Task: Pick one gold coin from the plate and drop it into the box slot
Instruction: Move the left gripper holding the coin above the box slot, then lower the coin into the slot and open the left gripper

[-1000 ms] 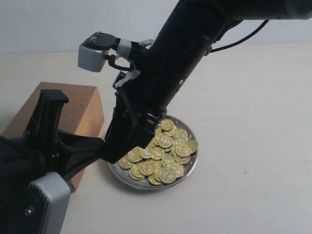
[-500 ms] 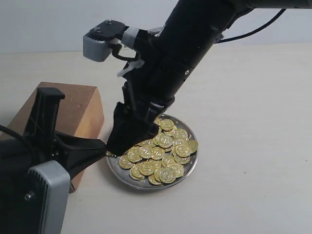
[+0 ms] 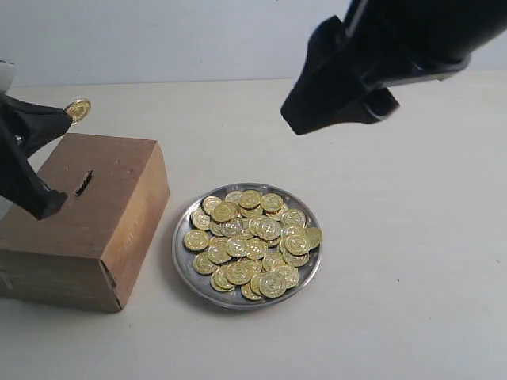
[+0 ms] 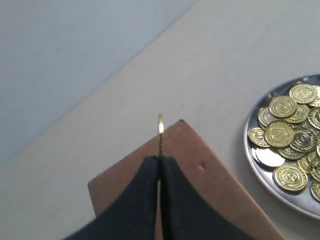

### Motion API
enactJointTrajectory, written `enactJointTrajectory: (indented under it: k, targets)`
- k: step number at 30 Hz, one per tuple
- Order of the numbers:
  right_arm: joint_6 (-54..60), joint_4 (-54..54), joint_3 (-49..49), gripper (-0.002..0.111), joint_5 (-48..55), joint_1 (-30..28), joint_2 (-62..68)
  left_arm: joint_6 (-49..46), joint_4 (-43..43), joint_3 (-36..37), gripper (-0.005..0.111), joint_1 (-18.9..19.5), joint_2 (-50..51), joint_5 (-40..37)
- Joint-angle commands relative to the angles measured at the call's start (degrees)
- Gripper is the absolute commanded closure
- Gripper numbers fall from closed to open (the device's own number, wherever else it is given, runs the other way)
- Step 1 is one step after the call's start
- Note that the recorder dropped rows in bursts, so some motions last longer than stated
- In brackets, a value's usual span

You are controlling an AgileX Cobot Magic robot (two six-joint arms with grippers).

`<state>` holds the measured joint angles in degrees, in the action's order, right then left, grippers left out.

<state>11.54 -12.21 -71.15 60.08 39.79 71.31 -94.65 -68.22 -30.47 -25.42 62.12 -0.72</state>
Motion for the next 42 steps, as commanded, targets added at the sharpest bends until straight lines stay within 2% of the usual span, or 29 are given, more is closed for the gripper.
enactJointTrajectory:
  k: [1,4,6,8,13,15,20,24,33,42]
  targets:
    - [-4.64,-1.94,7.65,0.044,-2.22,-0.08,-5.06,9.27,-1.24,-1.31,0.107,4.76,5.92,-6.42]
    - [-4.00,-5.72,12.15,0.044,-3.99,-0.08,-6.81,17.54,3.00,-2.42,0.107,6.15,9.35,-11.20]
    - [-4.00,-6.46,14.10,0.044,-4.89,-0.08,-7.67,25.00,9.55,-3.85,0.107,7.14,10.51,-13.92]
    - [-3.79,-7.02,15.58,0.044,-5.58,-0.08,-8.21,38.66,20.44,-6.32,0.107,8.19,11.23,-17.98]
    - [-3.79,-7.36,17.06,0.044,-6.55,-0.08,-8.70,78.18,56.51,-17.32,0.107,10.00,12.68,-34.29]
    - [-3.79,-7.58,17.06,0.044,-7.21,-0.08,-8.70,85.27,62.65,-20.99,0.107,10.00,13.88,-39.39]
    - [-1.21,-11.01,17.06,0.044,-7.74,-0.08,-8.70,86.60,63.70,-27.21,0.107,10.00,18.42,-46.20]
    - [-0.11,-12.86,17.06,0.044,-7.74,-0.08,-8.70,86.60,63.70,-28.71,0.107,10.00,23.58,-49.88]
    - [0.77,-12.86,17.06,0.044,-8.56,-0.08,-8.70,85.62,61.27,-28.95,0.107,10.00,26.08,-47.31]
    - [0.77,-12.86,17.06,0.044,-9.22,-0.08,-8.70,80.34,56.51,-28.95,0.107,10.00,26.18,-47.04]
